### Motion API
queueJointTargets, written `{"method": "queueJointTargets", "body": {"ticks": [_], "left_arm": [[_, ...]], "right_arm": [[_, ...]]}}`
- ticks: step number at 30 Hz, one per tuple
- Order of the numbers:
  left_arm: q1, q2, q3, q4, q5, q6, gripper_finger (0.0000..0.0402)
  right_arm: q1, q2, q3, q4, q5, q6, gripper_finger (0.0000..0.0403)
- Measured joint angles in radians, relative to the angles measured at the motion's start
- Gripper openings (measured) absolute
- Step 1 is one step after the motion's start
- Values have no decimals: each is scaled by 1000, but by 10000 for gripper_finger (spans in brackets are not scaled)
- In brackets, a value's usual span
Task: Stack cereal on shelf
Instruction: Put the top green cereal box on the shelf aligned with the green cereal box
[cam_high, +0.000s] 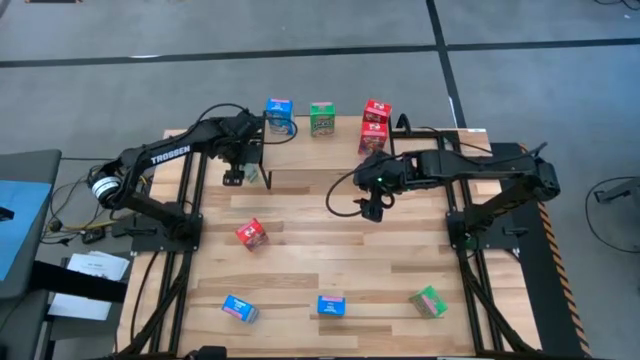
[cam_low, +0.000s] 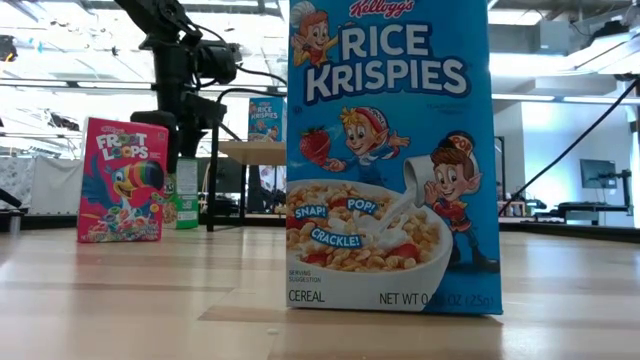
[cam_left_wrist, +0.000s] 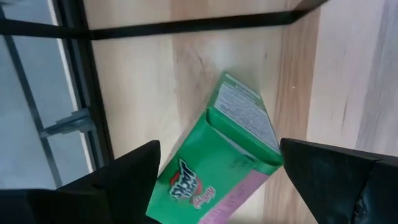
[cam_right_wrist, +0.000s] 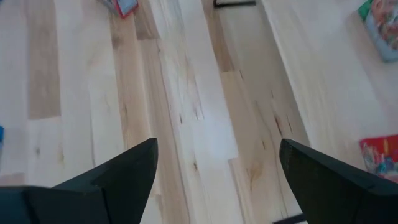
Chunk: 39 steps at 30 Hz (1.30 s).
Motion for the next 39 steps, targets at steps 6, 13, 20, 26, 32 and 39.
{"method": "queueJointTargets", "body": {"ticks": [6, 13, 20, 26, 32, 39], "left_arm": [[0, 0, 0, -1, -1, -33, 320], [-7, 0, 0, 0, -10, -42, 318], [-32, 0, 0, 0, -8, -45, 257], [-33, 0, 0, 0, 8, -45, 208], [-33, 0, 0, 0, 8, -45, 190], [-36, 0, 0, -3, 8, -65, 179]], "right_arm": [[0, 0, -18, 6, 0, 0, 358], [0, 0, -18, 7, 0, 1, 358], [0, 0, -18, 7, 0, 1, 358], [0, 0, -18, 6, 0, 1, 358], [0, 0, -18, 6, 0, 2, 358], [0, 0, -18, 6, 0, 2, 358]]}}
